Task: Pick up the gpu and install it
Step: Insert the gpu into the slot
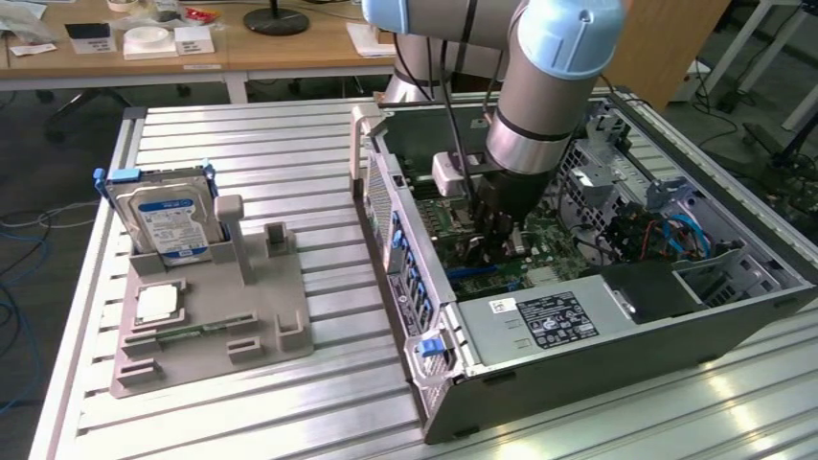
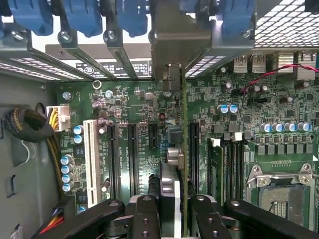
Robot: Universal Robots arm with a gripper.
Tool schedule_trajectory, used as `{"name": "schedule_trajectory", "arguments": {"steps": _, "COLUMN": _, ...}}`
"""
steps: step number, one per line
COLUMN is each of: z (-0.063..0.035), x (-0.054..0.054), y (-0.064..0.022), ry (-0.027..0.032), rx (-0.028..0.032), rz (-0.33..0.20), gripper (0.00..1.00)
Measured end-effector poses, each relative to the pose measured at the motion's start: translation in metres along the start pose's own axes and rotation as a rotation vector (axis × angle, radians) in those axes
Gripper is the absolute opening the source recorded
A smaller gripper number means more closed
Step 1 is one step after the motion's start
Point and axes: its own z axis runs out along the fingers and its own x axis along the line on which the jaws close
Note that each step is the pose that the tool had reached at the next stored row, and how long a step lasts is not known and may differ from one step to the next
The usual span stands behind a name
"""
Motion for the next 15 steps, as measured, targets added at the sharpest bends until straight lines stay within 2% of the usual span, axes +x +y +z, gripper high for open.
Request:
{"name": "schedule_trajectory", "arguments": {"steps": 4, "z": 0.0029, "x": 0.0001, "y": 0.0002, "ry": -0.0023, "rx": -0.0001, "rz": 0.0, "gripper": 0.28}}
{"name": "schedule_trajectory", "arguments": {"steps": 10, "z": 0.0049, "x": 0.0002, "y": 0.0011, "ry": -0.0087, "rx": -0.0005, "rz": 0.0, "gripper": 0.28}}
{"name": "schedule_trajectory", "arguments": {"steps": 15, "z": 0.0054, "x": 0.0003, "y": 0.0012, "ry": -0.0084, "rx": -0.0067, "rz": 0.0, "gripper": 0.28}}
